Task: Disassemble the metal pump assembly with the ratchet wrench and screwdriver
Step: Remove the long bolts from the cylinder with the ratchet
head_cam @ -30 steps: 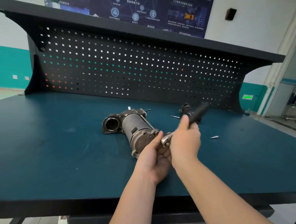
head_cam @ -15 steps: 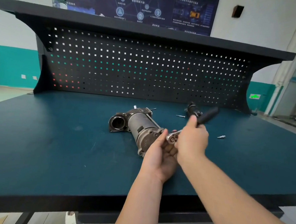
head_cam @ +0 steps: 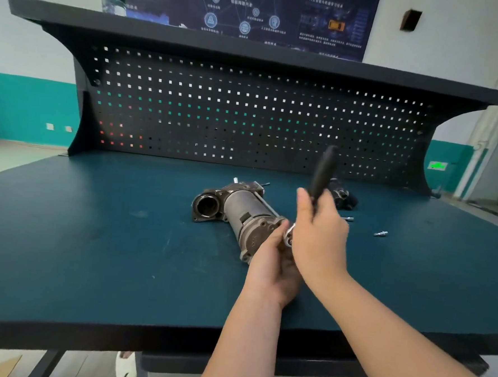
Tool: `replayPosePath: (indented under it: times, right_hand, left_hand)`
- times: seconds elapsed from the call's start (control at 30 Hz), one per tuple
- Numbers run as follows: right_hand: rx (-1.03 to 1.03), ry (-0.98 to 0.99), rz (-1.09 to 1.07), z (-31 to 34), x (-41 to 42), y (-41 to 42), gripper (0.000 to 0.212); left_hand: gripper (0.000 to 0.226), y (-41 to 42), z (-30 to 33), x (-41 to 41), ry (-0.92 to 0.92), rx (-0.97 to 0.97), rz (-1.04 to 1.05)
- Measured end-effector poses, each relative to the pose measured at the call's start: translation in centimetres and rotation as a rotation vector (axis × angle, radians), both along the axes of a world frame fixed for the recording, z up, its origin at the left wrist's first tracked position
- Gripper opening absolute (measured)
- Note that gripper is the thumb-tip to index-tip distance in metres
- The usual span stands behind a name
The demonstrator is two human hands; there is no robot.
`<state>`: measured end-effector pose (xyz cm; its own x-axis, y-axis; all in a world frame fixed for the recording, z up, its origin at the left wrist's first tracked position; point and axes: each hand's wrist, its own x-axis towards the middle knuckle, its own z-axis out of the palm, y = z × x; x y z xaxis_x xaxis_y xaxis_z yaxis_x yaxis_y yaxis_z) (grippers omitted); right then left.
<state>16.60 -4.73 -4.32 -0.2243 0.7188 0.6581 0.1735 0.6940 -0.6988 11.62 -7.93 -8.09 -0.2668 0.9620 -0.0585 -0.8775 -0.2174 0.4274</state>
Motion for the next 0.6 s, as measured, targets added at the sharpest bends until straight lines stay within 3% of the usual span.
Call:
replayPosePath:
  times: [0.07, 0.13, 0.17, 0.23, 0.33, 0.4, 0.5, 0.6]
  right_hand:
    - [-0.430, 0.295, -0.050, -0.1, 0.1, 1.2, 0.033]
    - [-0.868, 0.560, 0.109, -0.6, 0.5, 2.0, 0.038]
    - [-0.958, 0.591, 0.177, -0.8, 0.9, 2.3, 0.036]
    - [-0.819, 0.460, 0.234, -0.9, 1.8, 2.6, 0.032]
    - [-0.356, 0.169, 0.302, 0.4, 2.8, 2.0, 0.023]
    - [-0.151, -0.014, 0.371, 1.6, 3.0, 1.3, 0.016]
    - [0.125, -0.308, 0.286, 2.8, 3.1, 0.5, 0.013]
    - [0.255, -0.482, 0.230, 3.4, 3.3, 0.0, 0.019]
  left_hand:
    - [0.022, 0.2, 0.1, 0.0, 0.021, -0.052, 0.041]
    - [0.024, 0.0, 0.4, -0.1, 0.107, -0.097, 0.031]
    - [0.024, -0.3, 0.6, -0.3, 0.173, -0.138, 0.023]
    - [0.023, -0.9, 1.1, -1.1, 0.306, -0.246, 0.005]
    - [0.020, -1.3, 1.9, -2.4, 0.378, -0.373, -0.048]
    - [0.019, -1.4, 2.3, -2.5, 0.310, -0.397, -0.104]
    - [0.023, -1.2, 1.8, -2.4, 0.101, -0.364, -0.157]
    - [0.015, -0.9, 1.0, -2.4, 0.030, -0.302, -0.124]
